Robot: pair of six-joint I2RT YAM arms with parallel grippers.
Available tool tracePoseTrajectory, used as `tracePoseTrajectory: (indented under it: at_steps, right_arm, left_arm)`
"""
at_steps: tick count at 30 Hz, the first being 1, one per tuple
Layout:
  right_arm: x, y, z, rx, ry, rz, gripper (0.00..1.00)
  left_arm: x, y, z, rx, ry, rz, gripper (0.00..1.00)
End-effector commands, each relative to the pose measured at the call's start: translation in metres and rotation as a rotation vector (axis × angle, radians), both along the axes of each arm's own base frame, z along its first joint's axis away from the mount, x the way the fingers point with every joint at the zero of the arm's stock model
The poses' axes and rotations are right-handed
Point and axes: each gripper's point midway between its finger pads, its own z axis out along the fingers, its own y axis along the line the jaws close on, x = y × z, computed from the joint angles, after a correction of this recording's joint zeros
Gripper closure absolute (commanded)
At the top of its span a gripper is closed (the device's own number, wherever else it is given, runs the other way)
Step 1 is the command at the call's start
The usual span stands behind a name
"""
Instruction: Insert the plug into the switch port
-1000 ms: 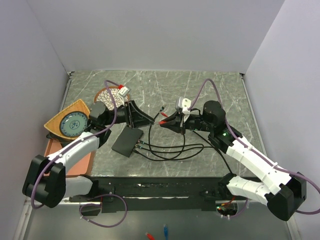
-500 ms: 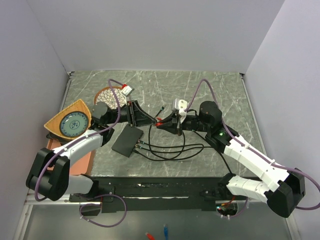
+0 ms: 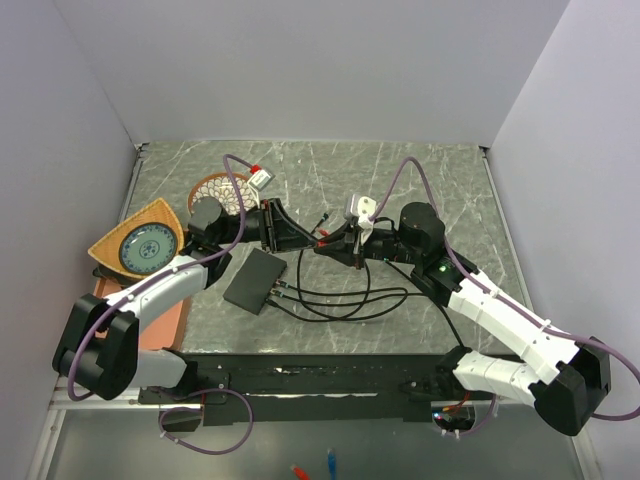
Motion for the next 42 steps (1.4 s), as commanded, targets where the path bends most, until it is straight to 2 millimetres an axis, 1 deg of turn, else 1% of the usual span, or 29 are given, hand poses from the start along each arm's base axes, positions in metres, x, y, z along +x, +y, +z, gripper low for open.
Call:
tracePoseTrajectory:
  at_steps: [1, 3, 4, 7, 9, 10, 11, 12, 13, 14, 15, 16, 17, 18, 20, 21, 22, 23, 26, 28, 29, 30, 31, 32, 34, 35, 37, 38, 42]
  right_arm:
    - [0.001, 0.000, 0.042, 0.088, -0.121, -0.013, 1.00]
    - [0.002, 0.000, 0.040, 0.083, -0.114, -0.016, 1.00]
    - [0.002, 0.000, 0.038, 0.078, -0.111, -0.018, 1.00]
    - [0.006, -0.001, 0.034, 0.064, -0.091, -0.047, 1.00]
    - [0.007, -0.002, 0.036, 0.060, -0.086, -0.051, 0.96]
    - [0.008, -0.003, 0.032, 0.045, -0.077, -0.059, 0.94]
    - [0.009, -0.003, 0.033, 0.043, -0.074, -0.066, 0.93]
    - [0.010, -0.003, 0.036, 0.045, -0.073, -0.073, 0.85]
    - [0.011, -0.003, 0.034, 0.037, -0.073, -0.079, 0.73]
    - [0.012, -0.004, 0.034, 0.029, -0.065, -0.083, 0.58]
    - [0.011, -0.005, 0.034, 0.022, -0.061, -0.083, 0.34]
    - [0.011, -0.005, 0.033, 0.013, -0.067, -0.080, 0.26]
    - [0.012, -0.007, 0.033, 0.006, -0.061, -0.092, 0.21]
    - [0.011, -0.008, 0.035, 0.006, -0.067, -0.095, 0.12]
    - [0.010, -0.010, 0.038, 0.007, -0.079, -0.092, 0.08]
    - [0.008, -0.009, 0.040, 0.008, -0.088, -0.082, 0.05]
    - [0.006, -0.010, 0.036, -0.008, -0.074, -0.074, 0.05]
    - [0.006, -0.008, 0.036, -0.010, -0.070, -0.066, 0.04]
    - [0.004, -0.005, 0.032, -0.043, -0.049, -0.033, 0.06]
    - [0.004, -0.001, 0.020, -0.086, -0.003, -0.008, 0.08]
    - [0.003, 0.000, 0.024, -0.089, 0.001, 0.004, 0.11]
    - [0.003, 0.001, 0.022, -0.100, 0.008, 0.012, 0.13]
    - [0.004, 0.003, 0.013, -0.126, 0.041, 0.019, 0.15]
    - [0.005, 0.005, 0.017, -0.126, 0.044, 0.022, 0.22]
    - [0.010, 0.007, 0.007, -0.156, 0.084, 0.006, 0.35]
    - [0.013, 0.007, 0.008, -0.159, 0.087, 0.000, 0.43]
    - [0.015, 0.008, 0.001, -0.182, 0.104, 0.000, 0.44]
    - [0.014, 0.009, 0.001, -0.183, 0.105, 0.003, 0.46]
    - [0.011, 0.007, 0.001, -0.180, 0.104, 0.012, 0.47]
  left_arm:
    - [-0.010, -0.003, 0.015, -0.019, -0.078, -0.047, 0.73]
    - [-0.010, -0.003, 0.016, -0.020, -0.080, -0.040, 0.84]
    - [-0.011, -0.003, 0.018, -0.022, -0.084, -0.043, 0.99]
    - [-0.012, -0.001, 0.020, -0.023, -0.083, -0.032, 0.99]
    - [-0.008, -0.001, 0.020, -0.014, -0.107, 0.003, 0.99]
    - [-0.006, -0.001, 0.016, 0.017, -0.072, 0.021, 0.99]
    - [-0.002, 0.000, 0.015, 0.030, -0.113, 0.048, 0.99]
    - [0.000, 0.001, 0.018, 0.040, -0.123, 0.073, 0.99]
    - [0.006, 0.001, 0.012, 0.071, -0.093, 0.108, 0.99]
    - [0.010, 0.002, 0.008, 0.091, -0.121, 0.129, 0.99]
    - [0.012, 0.004, 0.012, 0.101, -0.139, 0.151, 0.99]
    - [0.016, 0.004, 0.009, 0.121, -0.148, 0.177, 0.99]
    - [0.018, 0.006, -0.002, 0.167, -0.144, 0.188, 0.99]
    - [0.020, 0.008, 0.000, 0.178, -0.162, 0.202, 0.99]
    - [0.023, 0.011, -0.012, 0.237, -0.181, 0.223, 0.99]
    - [0.022, 0.012, -0.012, 0.245, -0.199, 0.227, 0.99]
    - [0.023, 0.013, -0.015, 0.258, -0.223, 0.233, 0.99]
    - [0.022, 0.013, -0.015, 0.265, -0.234, 0.233, 0.99]
    - [0.013, 0.015, -0.014, 0.265, -0.278, 0.209, 0.99]
    - [0.008, 0.017, -0.010, 0.253, -0.301, 0.203, 0.99]
    - [0.007, 0.018, -0.008, 0.248, -0.308, 0.202, 0.99]
    - [0.003, 0.018, -0.005, 0.243, -0.314, 0.199, 0.99]
    - [0.003, 0.019, -0.004, 0.241, -0.320, 0.200, 0.99]
    - [0.001, 0.019, -0.002, 0.238, -0.322, 0.197, 0.99]
    - [-0.002, 0.020, 0.001, 0.229, -0.331, 0.192, 0.99]
    - [-0.003, 0.020, 0.002, 0.227, -0.335, 0.191, 0.99]
    - [-0.004, 0.021, 0.004, 0.221, -0.338, 0.193, 0.99]
    - [-0.004, 0.021, 0.004, 0.223, -0.333, 0.189, 0.99]
    - [-0.003, 0.021, 0.003, 0.225, -0.335, 0.192, 0.99]
